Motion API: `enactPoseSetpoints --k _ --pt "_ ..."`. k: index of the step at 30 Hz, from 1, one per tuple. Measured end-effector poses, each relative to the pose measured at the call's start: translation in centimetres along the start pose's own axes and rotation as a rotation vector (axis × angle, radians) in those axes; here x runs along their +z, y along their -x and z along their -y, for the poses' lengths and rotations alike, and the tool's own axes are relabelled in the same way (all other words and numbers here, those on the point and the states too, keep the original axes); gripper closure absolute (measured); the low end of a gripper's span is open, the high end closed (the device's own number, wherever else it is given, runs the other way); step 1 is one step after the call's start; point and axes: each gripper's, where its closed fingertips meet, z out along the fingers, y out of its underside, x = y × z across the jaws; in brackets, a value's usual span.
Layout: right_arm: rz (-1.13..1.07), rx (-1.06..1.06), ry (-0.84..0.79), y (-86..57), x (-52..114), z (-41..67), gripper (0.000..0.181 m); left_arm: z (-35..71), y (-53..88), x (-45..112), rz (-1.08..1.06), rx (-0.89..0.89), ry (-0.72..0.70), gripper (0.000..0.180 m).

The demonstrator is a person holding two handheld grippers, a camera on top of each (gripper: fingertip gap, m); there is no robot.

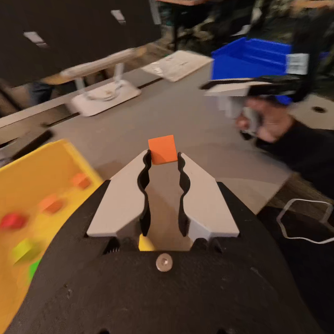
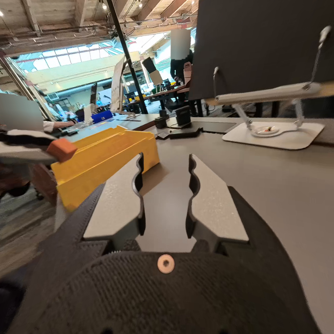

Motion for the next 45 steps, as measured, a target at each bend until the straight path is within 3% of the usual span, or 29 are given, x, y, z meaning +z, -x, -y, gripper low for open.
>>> enactPoseSetpoints --k 3,8,16,20,26,29,33,35,37,40,45 --pt "-0.038 -0.109 0.019 -2.8 0.3 1.1 0.134 -1.4 -6.2 5.9 -0.206 0.023 0.096 0.154" --pt "-0.040 -0.217 0.157 -6.3 0.9 -1.6 0.134 -7.8 -9.1 14.3 -0.307 0.091 0.316 0.154" --pt "0.030 -0.144 0.212 -5.1 0.1 -4.1 0.136 -9.6 -6.0 19.3 -0.185 0.134 0.387 0.153" --pt "0.046 -0.068 0.261 -5.4 0.5 -5.9 0.135 -9.8 -5.0 18.8 -0.144 0.042 0.392 0.128" --pt "0.055 0.025 0.190 -6.0 -0.1 -4.7 0.132 -7.5 -5.9 14.2 -0.114 -0.095 0.298 0.126" --pt "0.047 0.048 0.167 -6.3 -0.3 -4.3 0.132 -4.8 -5.1 10.7 -0.051 -0.083 0.176 0.128" --pt "0.026 0.025 0.163 -6.7 -0.5 -4.2 0.133 0.1 5.4 1.7 0.460 0.063 -0.095 0.148" --pt "0.024 0.002 0.169 -6.5 -0.4 -4.2 0.134 -0.1 10.8 -3.2 0.684 0.067 -0.156 0.147" --pt "0.029 -0.017 0.178 -6.1 -0.2 -4.3 0.134 -3.8 15.2 -5.2 0.797 0.054 -0.012 0.138" --pt "0.024 -0.051 0.201 -5.9 0.1 -4.8 0.136 -12.3 18.5 -4.9 0.777 -0.097 0.377 0.114" --pt "-0.021 -0.085 0.182 -6.4 0.2 -4.5 0.137 -17.5 19.0 -3.6 0.649 -0.311 0.556 0.106"
